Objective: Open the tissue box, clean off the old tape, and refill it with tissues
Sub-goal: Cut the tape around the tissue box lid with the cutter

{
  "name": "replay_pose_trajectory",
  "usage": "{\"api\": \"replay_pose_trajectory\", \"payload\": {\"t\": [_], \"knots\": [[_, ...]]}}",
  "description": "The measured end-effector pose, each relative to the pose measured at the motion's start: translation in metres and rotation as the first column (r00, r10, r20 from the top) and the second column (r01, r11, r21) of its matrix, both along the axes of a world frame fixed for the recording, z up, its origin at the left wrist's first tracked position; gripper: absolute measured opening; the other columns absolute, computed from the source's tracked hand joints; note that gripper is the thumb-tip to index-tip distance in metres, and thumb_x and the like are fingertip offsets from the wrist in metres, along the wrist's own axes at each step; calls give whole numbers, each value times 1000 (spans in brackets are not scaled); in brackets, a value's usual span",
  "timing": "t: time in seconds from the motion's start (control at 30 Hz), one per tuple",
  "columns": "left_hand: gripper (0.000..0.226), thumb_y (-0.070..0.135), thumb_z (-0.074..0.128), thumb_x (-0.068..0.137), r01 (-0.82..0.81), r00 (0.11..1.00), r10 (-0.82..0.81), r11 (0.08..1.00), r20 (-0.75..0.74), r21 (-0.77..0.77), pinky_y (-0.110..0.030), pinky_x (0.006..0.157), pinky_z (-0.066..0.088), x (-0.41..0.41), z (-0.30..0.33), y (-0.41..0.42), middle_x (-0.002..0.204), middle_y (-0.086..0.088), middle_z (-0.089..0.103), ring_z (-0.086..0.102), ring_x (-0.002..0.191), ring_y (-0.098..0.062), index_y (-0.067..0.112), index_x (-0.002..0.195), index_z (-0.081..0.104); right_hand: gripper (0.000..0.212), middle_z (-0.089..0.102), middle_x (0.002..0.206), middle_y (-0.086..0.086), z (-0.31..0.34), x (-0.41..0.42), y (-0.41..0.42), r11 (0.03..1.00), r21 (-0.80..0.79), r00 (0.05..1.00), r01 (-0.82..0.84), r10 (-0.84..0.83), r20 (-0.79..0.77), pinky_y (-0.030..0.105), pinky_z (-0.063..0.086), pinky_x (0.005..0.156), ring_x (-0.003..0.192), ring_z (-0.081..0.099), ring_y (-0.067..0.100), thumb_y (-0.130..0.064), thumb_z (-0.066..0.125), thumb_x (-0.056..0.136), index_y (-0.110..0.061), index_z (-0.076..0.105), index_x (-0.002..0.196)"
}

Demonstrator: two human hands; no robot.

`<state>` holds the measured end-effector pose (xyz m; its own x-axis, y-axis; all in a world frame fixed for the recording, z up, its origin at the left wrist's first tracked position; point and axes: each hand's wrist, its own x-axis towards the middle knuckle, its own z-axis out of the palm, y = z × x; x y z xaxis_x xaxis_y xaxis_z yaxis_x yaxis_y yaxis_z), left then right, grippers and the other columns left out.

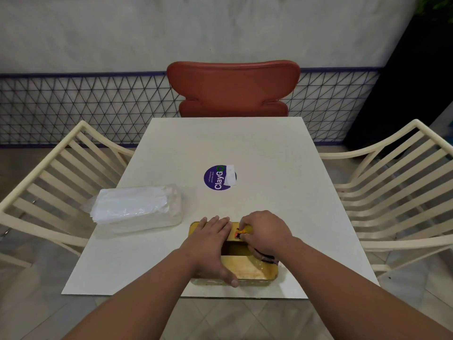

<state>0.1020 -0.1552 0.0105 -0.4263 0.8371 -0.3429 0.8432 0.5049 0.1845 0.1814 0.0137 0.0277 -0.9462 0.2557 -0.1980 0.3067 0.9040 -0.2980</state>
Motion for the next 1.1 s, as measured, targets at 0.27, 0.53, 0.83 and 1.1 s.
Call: {"api": "replay_pose_trajectory", "payload": {"t": [0.27, 0.53, 0.83, 1.1], "knots": [[136, 89, 59, 48, 0, 1000, 0, 1000, -14, 6, -45, 120, -2, -1, -2, 0, 161, 4, -2, -6, 147, -19, 24, 152, 0, 26, 64, 112, -6, 12, 4, 7, 1000, -2, 999, -16, 16, -35, 29, 45, 78, 104, 56, 17, -44, 60, 90, -33, 65, 113], [135, 87, 60, 51, -6, 1000, 6, 1000, -2, -12, -46, 119, -3, 0, 0, 0, 161, 4, -4, -7, 147, -19, 24, 152, -3, 24, 64, 108, -4, 5, 16, 16, 999, 17, 998, 42, -43, 36, 29, 49, 77, 98, 57, 17, -44, 61, 89, -34, 66, 110], [137, 88, 59, 48, -3, 1000, 3, 1000, -6, -12, -45, 120, -2, 0, -1, 0, 161, 3, -3, -6, 147, -19, 23, 152, -2, 26, 63, 112, -4, -1, 9, 4, 999, -28, 1000, 27, -27, 0, 30, 48, 79, 101, 56, 17, -43, 62, 89, -33, 65, 112], [137, 87, 60, 49, -9, 1000, 9, 999, 1, -32, -47, 119, -1, 0, 1, 2, 161, 4, -4, -6, 147, -20, 24, 152, -4, 16, 64, 106, -7, 6, 30, 53, 966, -124, 972, 225, -231, -34, 29, 49, 77, 94, 55, 12, -41, 66, 87, -33, 68, 101]]}}
